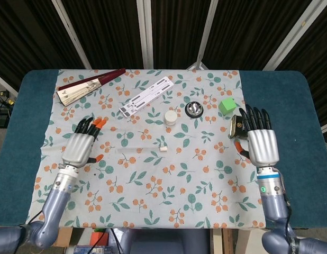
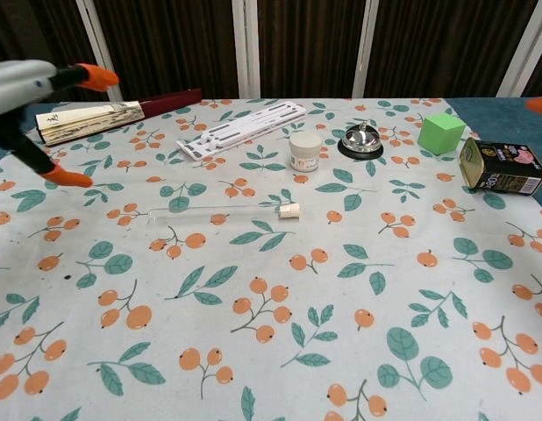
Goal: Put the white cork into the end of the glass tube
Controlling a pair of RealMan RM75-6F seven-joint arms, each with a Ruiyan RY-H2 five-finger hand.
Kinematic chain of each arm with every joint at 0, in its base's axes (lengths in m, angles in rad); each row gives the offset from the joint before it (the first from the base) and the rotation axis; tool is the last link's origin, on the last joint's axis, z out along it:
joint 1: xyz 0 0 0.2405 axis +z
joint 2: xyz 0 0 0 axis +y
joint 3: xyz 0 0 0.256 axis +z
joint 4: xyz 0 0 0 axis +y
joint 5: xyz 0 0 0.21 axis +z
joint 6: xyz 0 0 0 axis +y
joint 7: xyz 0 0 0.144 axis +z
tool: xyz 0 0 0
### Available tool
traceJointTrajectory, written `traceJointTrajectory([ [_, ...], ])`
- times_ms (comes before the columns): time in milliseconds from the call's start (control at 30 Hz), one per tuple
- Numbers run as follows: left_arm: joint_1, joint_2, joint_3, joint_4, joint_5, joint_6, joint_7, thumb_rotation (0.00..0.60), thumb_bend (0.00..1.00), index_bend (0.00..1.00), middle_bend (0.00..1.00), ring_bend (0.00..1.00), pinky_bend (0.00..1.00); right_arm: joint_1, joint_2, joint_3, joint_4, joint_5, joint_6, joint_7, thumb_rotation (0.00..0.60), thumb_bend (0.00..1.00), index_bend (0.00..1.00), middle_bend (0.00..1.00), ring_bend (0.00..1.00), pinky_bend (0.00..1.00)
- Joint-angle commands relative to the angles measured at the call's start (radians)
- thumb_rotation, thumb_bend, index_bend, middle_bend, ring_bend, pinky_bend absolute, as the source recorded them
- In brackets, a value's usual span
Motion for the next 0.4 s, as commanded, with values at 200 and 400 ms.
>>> traceJointTrajectory([
  [200,0.233,0.172,0.201,-0.030,0.292,0.229,-0.192,0.600,0.18,0.07,0.03,0.00,0.00,-0.210,0.147,-0.138,-0.068,-0.045,0.070,0.229,0.600,0.28,0.00,0.00,0.00,0.00],
  [400,0.349,0.212,0.262,0.052,0.409,0.354,-0.299,0.600,0.18,0.07,0.03,0.00,0.00,-0.324,0.153,-0.198,-0.012,-0.125,0.184,0.330,0.600,0.28,0.00,0.00,0.00,0.00],
])
